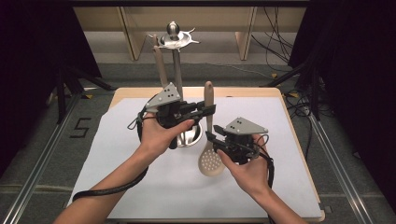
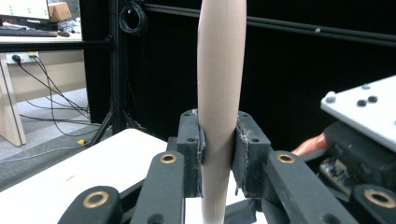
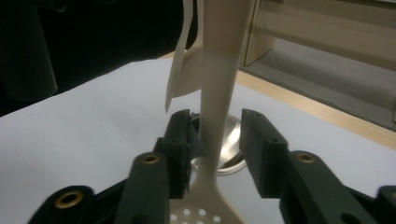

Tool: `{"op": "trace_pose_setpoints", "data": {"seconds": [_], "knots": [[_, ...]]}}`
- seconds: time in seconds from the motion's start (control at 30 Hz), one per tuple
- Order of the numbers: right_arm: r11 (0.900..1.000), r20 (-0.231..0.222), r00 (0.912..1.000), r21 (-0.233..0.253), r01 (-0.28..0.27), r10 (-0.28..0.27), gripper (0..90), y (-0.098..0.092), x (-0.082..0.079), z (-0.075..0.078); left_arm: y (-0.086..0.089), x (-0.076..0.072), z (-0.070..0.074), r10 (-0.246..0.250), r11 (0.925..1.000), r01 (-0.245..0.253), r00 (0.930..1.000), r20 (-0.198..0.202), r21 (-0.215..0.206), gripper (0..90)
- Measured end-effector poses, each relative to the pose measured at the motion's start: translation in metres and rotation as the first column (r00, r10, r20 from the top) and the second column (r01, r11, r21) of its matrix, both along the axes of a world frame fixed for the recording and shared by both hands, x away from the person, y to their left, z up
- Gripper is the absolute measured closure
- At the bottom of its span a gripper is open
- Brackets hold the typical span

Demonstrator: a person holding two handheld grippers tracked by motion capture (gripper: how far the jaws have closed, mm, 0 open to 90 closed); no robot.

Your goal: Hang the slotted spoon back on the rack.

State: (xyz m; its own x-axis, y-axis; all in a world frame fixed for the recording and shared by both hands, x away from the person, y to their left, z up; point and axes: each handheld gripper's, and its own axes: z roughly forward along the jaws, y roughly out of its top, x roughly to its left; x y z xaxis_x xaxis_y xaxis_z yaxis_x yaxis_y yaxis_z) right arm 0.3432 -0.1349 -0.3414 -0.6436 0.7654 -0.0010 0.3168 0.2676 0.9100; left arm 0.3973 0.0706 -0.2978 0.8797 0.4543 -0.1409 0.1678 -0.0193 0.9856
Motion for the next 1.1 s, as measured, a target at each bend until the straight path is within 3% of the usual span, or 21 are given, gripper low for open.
{"op": "trace_pose_setpoints", "data": {"seconds": [0.07, 0.2, 0.3, 0.47, 0.5, 0.53, 0.6, 0.63, 0.67, 0.7, 0.73, 0.83, 0.87, 1.1], "knots": [[1.000, 0.029, 0.9996, -0.028, -0.004, 0.005, 60.0, -0.003, 0.002, 0.000, 0.003, 0.001, 0.001, -0.011, 0.9999, 0.011, 0.9999, 0.004, 0.003, 74.3], [1.000, -0.010, 1.0000, -0.005, -0.002, 0.002, 55.7, -0.008, -0.002, -0.004, 0.009, 0.003, 0.003, -0.043, 0.9989, 0.043, 0.9988, 0.022, 0.021, 74.2], [1.000, 0.003, 1.0000, -0.016, -0.003, 0.003, 54.4, -0.016, -0.001, -0.007, 0.012, 0.005, 0.004, -0.056, 0.9976, 0.055, 0.9977, 0.037, 0.043, 74.2], [1.000, -0.019, 0.9994, -0.005, 0.028, -0.028, 54.4, -0.026, -0.003, -0.009, 0.018, 0.006, 0.004, -0.046, 0.9976, 0.044, 0.9983, 0.035, 0.052, 74.2], [1.000, -0.002, 0.9997, -0.009, 0.024, -0.024, 54.5, -0.028, -0.002, -0.010, 0.019, 0.006, 0.004, -0.044, 0.9978, 0.043, 0.9984, 0.034, 0.052, 74.2], [0.999, -0.023, 0.9990, 0.003, 0.038, -0.038, 54.5, -0.029, -0.003, -0.010, 0.020, 0.006, 0.004, -0.043, 0.9980, 0.041, 0.9986, 0.032, 0.047, 74.2], [0.999, -0.006, 0.9993, -0.007, 0.036, -0.036, 54.4, -0.033, -0.001, -0.010, 0.023, 0.007, 0.004, -0.036, 0.9981, 0.034, 0.9988, 0.032, 0.050, 74.2], [0.999, -0.020, 0.9988, 0.000, 0.045, -0.045, 54.3, -0.035, -0.001, -0.010, 0.024, 0.008, 0.003, -0.033, 0.9983, 0.032, 0.9990, 0.030, 0.050, 74.2], [0.999, 0.001, 0.9990, -0.009, 0.045, -0.045, 54.0, -0.038, 0.000, -0.011, 0.026, 0.008, 0.003, -0.028, 0.9985, 0.027, 0.9992, 0.029, 0.048, 74.2], [0.998, -0.026, 0.9978, 0.008, 0.061, -0.060, 53.7, -0.038, -0.002, -0.011, 0.027, 0.008, 0.002, -0.028, 0.9984, 0.026, 0.9989, 0.036, 0.049, 74.1], [0.998, -0.009, 0.9984, 0.002, 0.055, -0.055, 53.6, -0.041, 0.000, -0.012, 0.029, 0.008, 0.002, -0.021, 0.9986, 0.019, 0.9992, 0.036, 0.048, 74.2], [0.997, -0.047, 0.9957, 0.007, 0.081, -0.080, 53.4, -0.047, -0.001, -0.014, 0.033, 0.009, 0.002, -0.008, 0.9986, 0.007, 0.9994, 0.035, 0.053, 74.2], [0.997, -0.018, 0.9967, 0.006, 0.079, -0.079, 53.5, -0.049, 0.001, -0.016, 0.034, 0.010, 0.002, -0.009, 0.9983, 0.007, 0.9991, 0.041, 0.057, 74.2], [0.995, -0.032, 0.9946, 0.008, 0.099, -0.099, 53.5, -0.059, 0.001, -0.022, 0.039, 0.012, 0.004, -0.010, 0.9978, 0.007, 0.9989, 0.046, 0.066, 74.2]]}}
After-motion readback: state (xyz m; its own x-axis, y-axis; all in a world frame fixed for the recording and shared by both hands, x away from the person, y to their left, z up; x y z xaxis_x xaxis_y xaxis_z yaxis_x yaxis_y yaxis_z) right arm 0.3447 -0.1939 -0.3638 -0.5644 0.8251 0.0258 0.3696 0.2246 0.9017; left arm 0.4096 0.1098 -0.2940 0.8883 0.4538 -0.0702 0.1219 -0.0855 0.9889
